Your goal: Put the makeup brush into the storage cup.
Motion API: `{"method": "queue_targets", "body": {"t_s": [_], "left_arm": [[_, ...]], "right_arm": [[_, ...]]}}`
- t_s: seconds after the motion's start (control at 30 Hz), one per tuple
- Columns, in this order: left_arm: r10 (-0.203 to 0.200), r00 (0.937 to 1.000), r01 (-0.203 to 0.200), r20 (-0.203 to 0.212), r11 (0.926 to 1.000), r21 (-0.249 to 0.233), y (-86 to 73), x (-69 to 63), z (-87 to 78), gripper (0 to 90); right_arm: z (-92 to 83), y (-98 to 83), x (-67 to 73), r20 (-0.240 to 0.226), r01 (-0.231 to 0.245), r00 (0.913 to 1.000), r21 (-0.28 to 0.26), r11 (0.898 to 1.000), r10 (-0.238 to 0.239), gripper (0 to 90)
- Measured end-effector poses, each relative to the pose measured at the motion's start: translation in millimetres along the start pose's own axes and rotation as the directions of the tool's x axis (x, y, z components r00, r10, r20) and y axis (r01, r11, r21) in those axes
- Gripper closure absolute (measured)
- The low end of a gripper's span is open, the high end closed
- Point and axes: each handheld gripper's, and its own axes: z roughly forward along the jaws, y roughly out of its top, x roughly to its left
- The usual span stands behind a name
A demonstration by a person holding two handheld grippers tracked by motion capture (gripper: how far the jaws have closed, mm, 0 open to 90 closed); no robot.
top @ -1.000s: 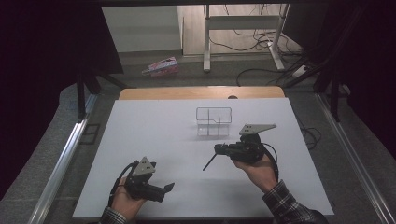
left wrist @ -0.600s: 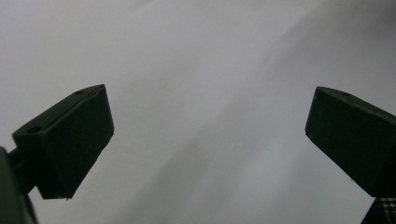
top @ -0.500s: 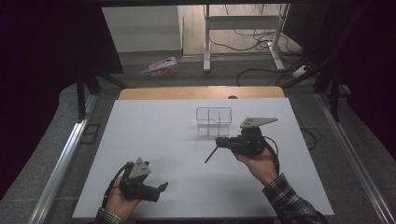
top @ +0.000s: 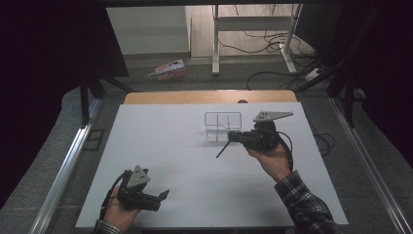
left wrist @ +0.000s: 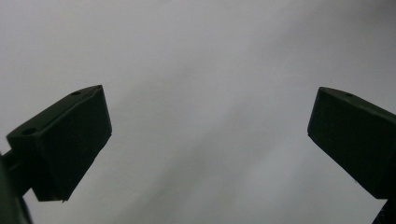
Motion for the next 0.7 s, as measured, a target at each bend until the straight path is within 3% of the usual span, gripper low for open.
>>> {"method": "queue_targets", "body": {"t_s": [0.7], "left_arm": [[-0.028,0.9992,0.028,-0.029,0.9996,-0.009,-7.1,4.8,-7.6,0.0]], "right_arm": [[2.2,31.6,-18.3,0.024,-0.012,0.9996,-0.061,0.998,0.013,84.7]]}}
